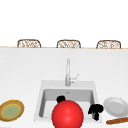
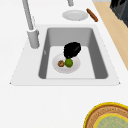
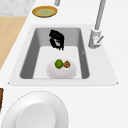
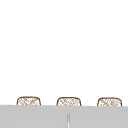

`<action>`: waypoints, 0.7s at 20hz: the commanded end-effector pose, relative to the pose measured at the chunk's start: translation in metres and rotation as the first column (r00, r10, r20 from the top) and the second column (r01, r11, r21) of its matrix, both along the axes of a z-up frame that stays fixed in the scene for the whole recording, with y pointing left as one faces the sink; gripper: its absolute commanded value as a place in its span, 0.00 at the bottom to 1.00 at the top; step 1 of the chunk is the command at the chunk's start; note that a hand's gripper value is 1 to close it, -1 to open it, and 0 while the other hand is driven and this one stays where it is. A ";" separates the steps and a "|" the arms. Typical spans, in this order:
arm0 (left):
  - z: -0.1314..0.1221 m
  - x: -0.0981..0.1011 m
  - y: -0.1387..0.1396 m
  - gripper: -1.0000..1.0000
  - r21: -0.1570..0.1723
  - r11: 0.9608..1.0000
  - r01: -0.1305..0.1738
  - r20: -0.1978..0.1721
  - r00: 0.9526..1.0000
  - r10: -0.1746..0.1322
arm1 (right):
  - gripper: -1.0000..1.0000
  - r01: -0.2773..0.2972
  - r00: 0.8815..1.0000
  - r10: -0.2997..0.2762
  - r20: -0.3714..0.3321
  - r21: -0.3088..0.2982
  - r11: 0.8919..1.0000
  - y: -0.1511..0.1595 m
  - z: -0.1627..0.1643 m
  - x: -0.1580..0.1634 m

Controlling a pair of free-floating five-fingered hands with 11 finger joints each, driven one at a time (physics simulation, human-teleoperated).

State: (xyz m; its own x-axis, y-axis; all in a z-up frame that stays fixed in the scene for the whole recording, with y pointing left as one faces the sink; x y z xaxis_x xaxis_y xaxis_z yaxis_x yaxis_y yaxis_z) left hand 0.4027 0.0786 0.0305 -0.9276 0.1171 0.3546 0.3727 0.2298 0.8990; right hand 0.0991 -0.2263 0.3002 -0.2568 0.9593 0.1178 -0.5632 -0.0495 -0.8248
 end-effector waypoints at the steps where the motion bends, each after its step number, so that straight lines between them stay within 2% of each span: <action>1: -0.015 -0.016 -0.015 0.00 -0.011 0.999 -0.044 -0.038 0.998 0.043 | 0.50 0.000 1.000 0.000 0.000 0.000 1.000 0.000 0.000 0.000; 3: -0.025 -0.017 -0.018 0.00 -0.017 0.999 -0.031 -0.087 0.996 0.029 | 0.50 0.000 1.000 0.000 0.000 0.000 1.000 0.000 0.000 0.000; 5: -0.033 -0.019 -0.023 0.00 -0.028 0.999 -0.018 -0.098 0.995 0.015 | 0.50 0.000 1.000 0.000 0.000 0.000 1.000 0.000 0.000 0.000; 9: -0.055 -0.022 -0.040 0.00 -0.026 1.000 0.002 -0.112 0.994 -0.005 | 0.50 0.000 1.000 0.000 0.000 0.000 1.000 0.000 0.000 0.000; 11: -0.067 -0.015 -0.044 0.00 -0.014 1.000 -0.003 -0.120 0.993 0.001 | 0.50 0.000 1.000 0.000 0.000 0.000 1.000 0.000 0.000 0.000; 14: -0.087 0.004 -0.042 0.00 -0.010 1.000 0.029 -0.127 0.991 -0.030 | 0.50 0.000 1.000 0.000 0.000 0.000 1.000 0.000 0.000 0.000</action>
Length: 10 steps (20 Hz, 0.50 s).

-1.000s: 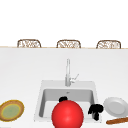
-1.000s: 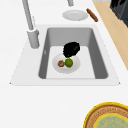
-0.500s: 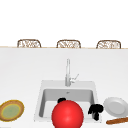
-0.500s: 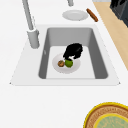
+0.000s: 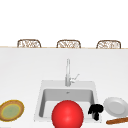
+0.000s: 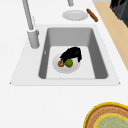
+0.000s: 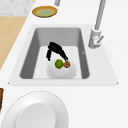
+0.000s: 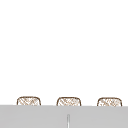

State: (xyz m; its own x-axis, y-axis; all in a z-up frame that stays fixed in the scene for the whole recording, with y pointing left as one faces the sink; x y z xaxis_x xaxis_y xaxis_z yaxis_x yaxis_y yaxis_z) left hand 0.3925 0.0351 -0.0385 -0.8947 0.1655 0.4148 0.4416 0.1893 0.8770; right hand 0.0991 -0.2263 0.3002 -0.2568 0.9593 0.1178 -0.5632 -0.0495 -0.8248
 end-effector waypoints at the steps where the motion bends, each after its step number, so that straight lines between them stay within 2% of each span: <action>1: -0.024 0.022 0.000 0.00 -0.025 0.999 -0.021 -0.070 0.997 0.019 | 0.50 0.000 1.000 0.000 0.000 0.000 1.000 0.000 0.000 0.000; 4: -0.040 0.043 0.006 0.00 -0.024 1.000 0.006 -0.101 0.995 -0.008 | 0.50 0.000 1.000 0.000 0.000 0.000 1.000 0.000 0.000 0.000; 9: -0.067 0.074 0.010 0.00 -0.032 0.999 0.016 -0.148 0.989 -0.021 | 0.50 0.000 1.000 0.000 0.000 0.000 1.000 0.000 0.000 0.000; 10: -0.070 0.079 0.008 0.00 -0.035 0.999 0.012 -0.181 0.983 -0.018 | 0.50 0.000 1.000 0.000 0.000 0.000 1.000 0.000 0.000 0.000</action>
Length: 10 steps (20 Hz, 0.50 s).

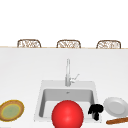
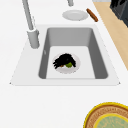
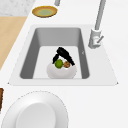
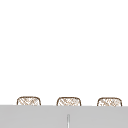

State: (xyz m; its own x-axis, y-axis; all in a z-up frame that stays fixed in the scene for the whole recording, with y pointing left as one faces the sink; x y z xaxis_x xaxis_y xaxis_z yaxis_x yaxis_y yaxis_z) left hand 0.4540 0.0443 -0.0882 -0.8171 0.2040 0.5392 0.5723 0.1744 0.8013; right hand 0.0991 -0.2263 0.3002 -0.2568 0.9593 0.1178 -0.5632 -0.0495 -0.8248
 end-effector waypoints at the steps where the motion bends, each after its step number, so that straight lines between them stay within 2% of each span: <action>1: -0.023 0.023 0.000 0.00 -0.024 0.999 -0.026 -0.072 0.997 0.024 | 0.50 0.000 1.000 0.000 0.000 0.000 1.000 0.000 0.000 0.000; 3: -0.030 0.030 -0.006 0.00 -0.030 0.999 -0.016 -0.140 0.990 0.011 | 0.50 0.000 1.000 0.000 0.000 0.000 1.000 0.000 0.000 0.000; 6: -0.027 0.037 -0.010 0.00 -0.023 1.000 -0.018 -0.225 0.974 0.012 | 0.50 0.000 1.000 0.000 0.000 0.000 1.000 0.000 0.000 0.000; 7: -0.025 0.037 -0.009 0.00 -0.016 1.000 -0.009 -0.250 0.968 0.005 | 0.50 0.000 1.000 0.000 0.000 0.000 1.000 0.000 0.000 0.000; 8: -0.022 0.037 -0.005 1.00 -0.013 1.000 -0.005 -0.275 0.961 0.001 | 0.50 0.000 1.000 0.000 0.000 0.000 1.000 0.000 0.000 0.000; 9: -0.020 0.038 0.002 1.00 0.014 1.000 0.025 -0.199 0.980 -0.022 | 0.50 0.000 1.000 0.000 0.000 0.000 1.000 0.000 0.000 0.000; 10: -0.017 0.043 0.005 1.00 0.022 1.000 0.017 -0.178 0.984 -0.013 | 0.50 0.000 1.000 0.000 0.000 0.000 1.000 0.000 0.000 0.000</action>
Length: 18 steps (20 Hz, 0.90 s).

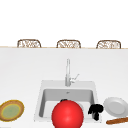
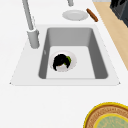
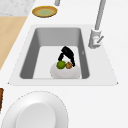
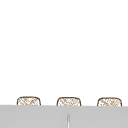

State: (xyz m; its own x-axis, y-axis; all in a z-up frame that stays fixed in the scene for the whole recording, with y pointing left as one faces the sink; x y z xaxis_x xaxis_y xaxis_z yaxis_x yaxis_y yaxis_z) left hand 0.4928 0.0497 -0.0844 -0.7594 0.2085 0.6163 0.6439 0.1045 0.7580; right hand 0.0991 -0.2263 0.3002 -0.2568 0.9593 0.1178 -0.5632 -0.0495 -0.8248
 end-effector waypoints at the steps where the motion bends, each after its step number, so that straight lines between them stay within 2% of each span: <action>1: -0.020 0.008 0.000 1.00 -0.016 0.999 -0.047 -0.068 0.997 0.045 | 0.50 0.000 1.000 0.000 0.000 0.000 1.000 0.000 0.000 0.000; 4: -0.019 0.020 0.003 1.00 -0.034 0.998 -0.060 0.016 0.998 0.060 | 0.50 0.000 1.000 0.000 0.000 0.000 1.000 0.000 0.000 0.000; 6: -0.018 0.026 0.005 1.00 -0.043 0.997 -0.069 0.061 0.996 0.071 | 0.50 0.000 1.000 0.000 0.000 0.000 1.000 0.000 0.000 0.000; 8: -0.018 0.031 0.001 1.00 -0.048 0.996 -0.080 0.088 0.993 0.084 | 0.50 0.000 1.000 0.000 0.000 0.000 1.000 0.000 0.000 0.000; 9: -0.015 0.031 -0.003 1.00 -0.050 0.995 -0.088 0.109 0.990 0.093 | 0.50 0.000 1.000 0.000 0.000 0.000 1.000 0.000 0.000 0.000; 12: -0.012 0.027 -0.011 1.00 -0.055 0.992 -0.111 0.132 0.984 0.118 | 0.50 0.000 1.000 0.000 0.000 0.000 1.000 0.000 0.000 0.000; 13: -0.007 0.028 -0.009 1.00 -0.035 0.993 -0.109 0.129 0.985 0.113 | 0.50 0.000 1.000 0.000 0.000 0.000 1.000 0.000 0.000 0.000; 15: -0.005 0.028 -0.004 1.00 -0.019 0.994 -0.111 0.128 0.985 0.112 | 0.50 0.000 1.000 0.000 0.000 0.000 1.000 0.000 0.000 0.000; 16: -0.005 0.029 -0.009 1.00 -0.016 0.993 -0.113 0.134 0.984 0.114 | 0.50 0.000 1.000 0.000 0.000 0.000 1.000 0.000 0.000 0.000; 17: -0.004 0.029 -0.015 1.00 -0.017 0.993 -0.118 0.152 0.981 0.120 | 0.50 0.000 1.000 0.000 0.000 0.000 1.000 0.000 0.000 0.000; 18: -0.005 0.027 -0.023 0.00 -0.027 0.993 -0.112 0.154 0.981 0.115 | 0.50 0.000 1.000 0.000 0.000 0.000 1.000 0.000 0.000 0.000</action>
State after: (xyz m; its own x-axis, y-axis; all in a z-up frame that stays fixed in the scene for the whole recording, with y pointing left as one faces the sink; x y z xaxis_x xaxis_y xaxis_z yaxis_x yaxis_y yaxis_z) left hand 0.5224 0.0486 -0.0815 -0.8680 0.1229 0.4811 0.4952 0.1407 0.8573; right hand 0.0991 -0.2263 0.3002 -0.2568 0.9593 0.1178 -0.5632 -0.0495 -0.8248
